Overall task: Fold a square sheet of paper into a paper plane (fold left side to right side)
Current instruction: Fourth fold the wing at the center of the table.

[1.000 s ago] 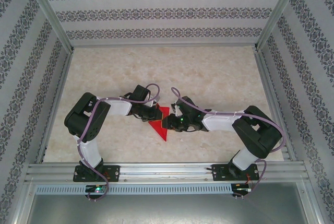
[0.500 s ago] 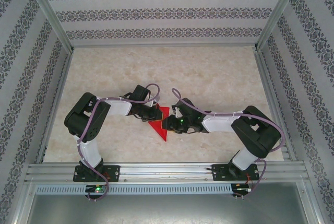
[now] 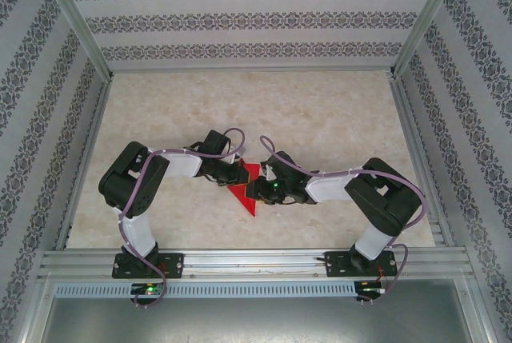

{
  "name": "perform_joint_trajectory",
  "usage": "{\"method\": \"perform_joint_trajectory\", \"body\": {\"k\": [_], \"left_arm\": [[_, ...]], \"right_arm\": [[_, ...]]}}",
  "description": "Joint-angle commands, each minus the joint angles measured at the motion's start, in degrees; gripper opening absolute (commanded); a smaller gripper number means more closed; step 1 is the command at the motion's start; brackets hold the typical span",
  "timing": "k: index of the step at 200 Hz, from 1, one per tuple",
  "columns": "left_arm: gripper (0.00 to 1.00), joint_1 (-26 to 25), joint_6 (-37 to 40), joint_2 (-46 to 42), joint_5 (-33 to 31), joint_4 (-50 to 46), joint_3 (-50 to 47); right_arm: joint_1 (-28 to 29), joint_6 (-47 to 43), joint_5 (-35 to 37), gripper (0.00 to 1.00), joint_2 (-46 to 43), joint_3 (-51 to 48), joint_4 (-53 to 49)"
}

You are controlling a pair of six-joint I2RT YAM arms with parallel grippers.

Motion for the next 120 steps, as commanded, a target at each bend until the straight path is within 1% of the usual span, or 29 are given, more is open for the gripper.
{"method": "perform_joint_trajectory", "body": {"k": [1, 46, 64, 98, 120], "left_arm": [[0.0, -0.53, 1.36, 1.95, -4.8, -2.87, -1.35], [0.0, -0.5, 1.43, 1.91, -4.88, -3.04, -1.35], [0.0, -0.49, 1.53, 1.81, -5.02, -3.2, -1.3], [0.0, -0.57, 1.63, 1.72, -5.06, -3.29, -1.05], [0.0, -0.54, 1.61, 1.77, -4.97, -3.29, -0.87]], "right_arm": [[0.68, 0.7, -1.12, 0.34, 1.58, 0.97, 1.96], [0.72, 0.76, -2.22, 0.28, 2.87, 1.41, 3.69], [0.53, 0.53, -1.92, 0.28, 2.21, 0.86, 3.3], [0.11, 0.53, -0.76, 0.3, -1.52, -1.95, 2.36], [0.12, 0.79, -0.47, 0.34, -4.42, -3.64, 2.23]]}}
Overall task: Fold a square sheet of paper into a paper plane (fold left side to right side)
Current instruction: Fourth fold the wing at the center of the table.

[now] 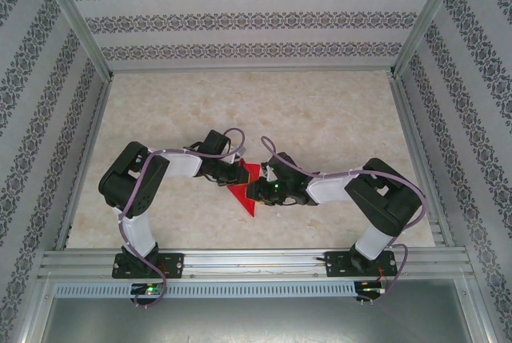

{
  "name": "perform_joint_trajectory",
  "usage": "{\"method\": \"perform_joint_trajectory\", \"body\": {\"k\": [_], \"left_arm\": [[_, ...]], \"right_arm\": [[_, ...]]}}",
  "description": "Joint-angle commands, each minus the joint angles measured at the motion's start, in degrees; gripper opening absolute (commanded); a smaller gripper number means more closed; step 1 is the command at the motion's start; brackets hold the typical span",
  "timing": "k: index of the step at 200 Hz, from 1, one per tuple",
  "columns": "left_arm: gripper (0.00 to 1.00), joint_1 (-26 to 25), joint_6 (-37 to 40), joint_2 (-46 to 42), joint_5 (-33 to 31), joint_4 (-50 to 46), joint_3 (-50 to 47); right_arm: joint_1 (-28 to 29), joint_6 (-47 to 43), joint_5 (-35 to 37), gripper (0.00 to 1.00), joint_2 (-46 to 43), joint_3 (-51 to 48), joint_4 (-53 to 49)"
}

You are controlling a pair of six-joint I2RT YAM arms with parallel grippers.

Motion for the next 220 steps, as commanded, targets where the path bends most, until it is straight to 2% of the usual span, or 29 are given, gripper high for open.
{"method": "perform_joint_trajectory", "body": {"k": [1, 29, 58, 89, 115, 136, 220], "left_arm": [[0.0, -0.51, 1.55, 1.75, -4.95, -3.27, -0.89], [0.0, -0.49, 1.69, 2.17, -4.91, -3.44, -0.65], [0.0, -0.53, 1.78, 2.22, -4.95, -3.64, -0.63], [0.0, -0.49, 1.87, 2.22, -5.01, -3.66, -0.64], [0.0, -0.49, 1.78, 2.18, -5.06, -3.71, -0.64], [0.0, -0.5, 1.72, 2.09, -5.04, -3.6, -0.73], [0.0, -0.54, 1.82, 2.12, -5.13, -3.68, -0.64]], "right_arm": [[0.21, -0.12, 0.34, 0.34, -3.77, -2.05, 0.48], [0.26, 0.21, 0.51, 0.38, -6.67, -4.48, -0.57], [0.28, 0.05, 0.87, 0.38, -10.37, -6.65, -2.03], [0.76, -0.74, -0.17, 0.26, -12.17, -5.5, -2.62], [2.51, -0.73, -1.4, 0.14, -9.9, -2.68, -1.56], [3.23, -0.78, -1.39, 0.08, -7.63, -0.92, -0.89], [4.7, 0.07, -0.87, 0.07, -3.84, -1.3, -1.2]]}}
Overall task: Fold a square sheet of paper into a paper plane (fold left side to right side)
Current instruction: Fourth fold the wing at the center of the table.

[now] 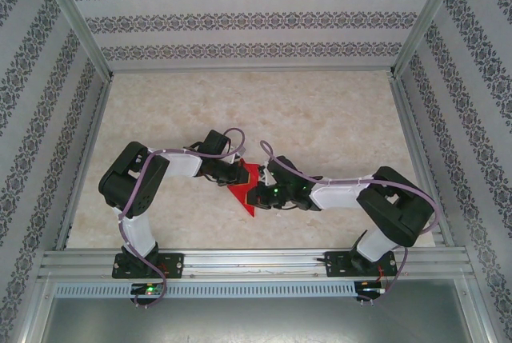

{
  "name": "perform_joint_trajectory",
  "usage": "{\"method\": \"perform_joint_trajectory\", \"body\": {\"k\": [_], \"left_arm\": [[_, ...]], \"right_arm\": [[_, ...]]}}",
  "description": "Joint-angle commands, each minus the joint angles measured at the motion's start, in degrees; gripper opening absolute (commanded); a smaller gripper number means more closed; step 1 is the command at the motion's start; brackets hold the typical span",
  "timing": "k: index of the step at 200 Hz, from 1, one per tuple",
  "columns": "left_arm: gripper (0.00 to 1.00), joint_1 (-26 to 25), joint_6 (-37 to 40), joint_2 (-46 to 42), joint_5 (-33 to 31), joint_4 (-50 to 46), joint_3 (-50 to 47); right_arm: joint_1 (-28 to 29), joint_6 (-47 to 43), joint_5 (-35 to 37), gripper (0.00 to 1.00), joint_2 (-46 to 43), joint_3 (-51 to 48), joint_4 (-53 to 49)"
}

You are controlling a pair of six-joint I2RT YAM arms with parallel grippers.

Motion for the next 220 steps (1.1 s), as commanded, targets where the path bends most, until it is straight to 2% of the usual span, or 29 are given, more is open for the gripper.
{"method": "perform_joint_trajectory", "body": {"k": [1, 220], "left_arm": [[0.0, -0.51, 1.85, 2.14, -5.13, -3.62, -0.61], [0.0, -0.49, 1.94, 2.25, -5.57, -3.93, -0.77]], "right_arm": [[0.96, 0.03, -0.05, 0.07, 0.98, -0.3, 0.24], [2.92, -0.3, 2.0, 0.07, 1.36, -3.12, -2.86]]}}
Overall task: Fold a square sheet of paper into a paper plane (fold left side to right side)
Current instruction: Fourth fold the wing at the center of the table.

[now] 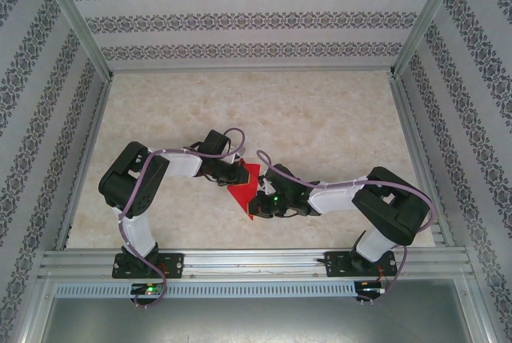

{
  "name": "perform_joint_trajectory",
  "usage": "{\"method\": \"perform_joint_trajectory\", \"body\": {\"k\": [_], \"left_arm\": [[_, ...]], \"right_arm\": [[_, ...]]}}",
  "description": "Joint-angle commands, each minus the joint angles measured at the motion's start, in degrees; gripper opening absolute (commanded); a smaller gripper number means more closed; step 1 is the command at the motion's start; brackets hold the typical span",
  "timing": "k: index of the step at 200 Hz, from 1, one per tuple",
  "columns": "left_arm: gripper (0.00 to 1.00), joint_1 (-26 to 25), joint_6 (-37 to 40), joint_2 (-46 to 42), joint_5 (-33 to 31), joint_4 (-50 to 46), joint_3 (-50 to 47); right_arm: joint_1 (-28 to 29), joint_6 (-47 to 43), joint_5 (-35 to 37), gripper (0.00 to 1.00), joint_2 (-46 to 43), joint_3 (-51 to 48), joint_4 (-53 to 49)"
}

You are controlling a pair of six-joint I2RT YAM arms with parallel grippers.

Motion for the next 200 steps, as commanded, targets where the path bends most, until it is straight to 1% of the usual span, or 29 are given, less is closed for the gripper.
{"method": "perform_joint_trajectory", "body": {"k": [1, 200], "left_arm": [[0.0, -0.49, 1.71, 2.21, -5.55, -3.84, -0.82], [0.0, -0.54, 1.71, 2.01, -5.72, -3.93, -0.81]], "right_arm": [[0.67, -0.39, 1.33, 0.07, 0.22, -1.02, -1.54], [1.26, -0.74, 1.88, 0.06, 0.92, -1.12, -3.02]]}}
